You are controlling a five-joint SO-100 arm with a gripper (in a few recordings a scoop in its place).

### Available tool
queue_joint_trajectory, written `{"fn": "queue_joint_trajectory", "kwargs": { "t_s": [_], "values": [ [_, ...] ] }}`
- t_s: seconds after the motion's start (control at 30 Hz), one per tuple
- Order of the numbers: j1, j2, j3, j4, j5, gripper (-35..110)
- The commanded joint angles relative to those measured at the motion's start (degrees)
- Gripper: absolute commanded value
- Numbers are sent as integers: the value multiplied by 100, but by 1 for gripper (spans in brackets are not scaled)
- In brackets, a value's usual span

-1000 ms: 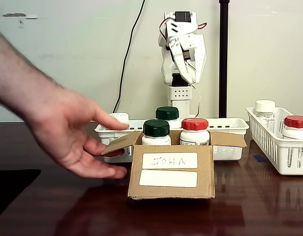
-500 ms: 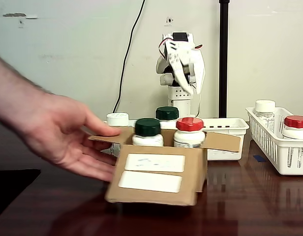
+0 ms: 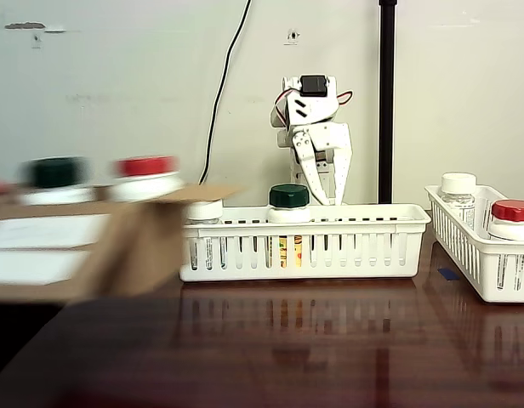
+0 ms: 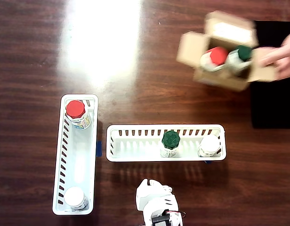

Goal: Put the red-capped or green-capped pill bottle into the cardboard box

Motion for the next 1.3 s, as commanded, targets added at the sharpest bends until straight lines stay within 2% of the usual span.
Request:
{"fn": "queue_joint_trajectory", "kwargs": {
  "t_s": [0.0,0.13,0.23,0.4,0.53,0.9,1.27],
  "values": [
    [-176,492,360,-439,-62,1],
    [-352,492,378,-176,-176,1],
    [-686,492,378,-176,-826,1],
    [-984,483,378,-176,-1151,1],
    [-1230,483,378,-176,-940,1],
    [-1380,483,378,-176,-3894,1],
    [-1380,483,378,-176,-5106,1]
  ]
}}
